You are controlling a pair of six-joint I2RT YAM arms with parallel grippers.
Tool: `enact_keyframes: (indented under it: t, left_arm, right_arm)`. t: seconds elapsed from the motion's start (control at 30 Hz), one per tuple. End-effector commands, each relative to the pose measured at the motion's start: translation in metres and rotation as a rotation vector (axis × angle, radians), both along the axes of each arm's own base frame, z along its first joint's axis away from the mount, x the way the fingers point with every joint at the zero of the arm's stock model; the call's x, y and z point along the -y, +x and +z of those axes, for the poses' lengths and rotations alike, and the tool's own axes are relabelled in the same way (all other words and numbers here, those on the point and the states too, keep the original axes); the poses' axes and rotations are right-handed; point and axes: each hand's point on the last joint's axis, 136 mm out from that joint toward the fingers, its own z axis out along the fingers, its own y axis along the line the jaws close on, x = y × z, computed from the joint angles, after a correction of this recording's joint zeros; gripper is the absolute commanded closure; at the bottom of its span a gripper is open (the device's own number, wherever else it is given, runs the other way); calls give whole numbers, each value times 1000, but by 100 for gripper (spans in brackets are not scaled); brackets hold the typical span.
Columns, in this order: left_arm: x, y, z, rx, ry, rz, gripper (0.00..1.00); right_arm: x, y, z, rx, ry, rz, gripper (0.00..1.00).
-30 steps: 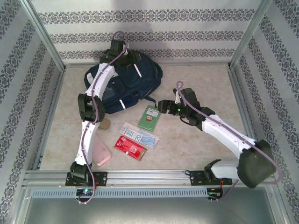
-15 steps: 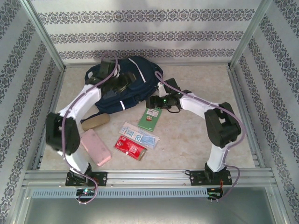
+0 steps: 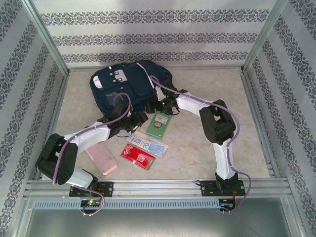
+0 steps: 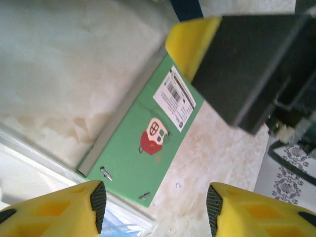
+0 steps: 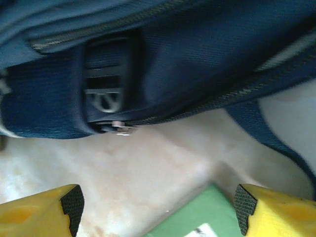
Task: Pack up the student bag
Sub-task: Pick up the book from the center of the table.
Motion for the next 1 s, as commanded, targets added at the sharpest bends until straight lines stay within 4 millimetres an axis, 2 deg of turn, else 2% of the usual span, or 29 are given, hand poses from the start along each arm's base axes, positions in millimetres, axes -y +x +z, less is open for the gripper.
enact_keyframes:
  t: [0.0, 0.2, 0.4, 0.8, 0.97]
  left_arm:
    - [18, 4, 11, 59, -73, 8, 44]
    - [24, -5, -19, 8, -82, -3, 47]
    - [26, -9, -41, -42, -64, -20, 48]
    - [29, -8, -62, -87, -45, -29, 45]
    - [29, -5, -67, -87, -21, -35, 45]
  right_arm:
    - [17, 5, -12, 6, -89, -6, 18]
    - [31, -10, -24, -28, -125, 11, 17]
    - [30, -38, -18, -59, -43, 27, 18]
    - [33, -65, -15, -113, 73, -8, 24]
    - [35, -74, 0, -126, 152, -5, 29]
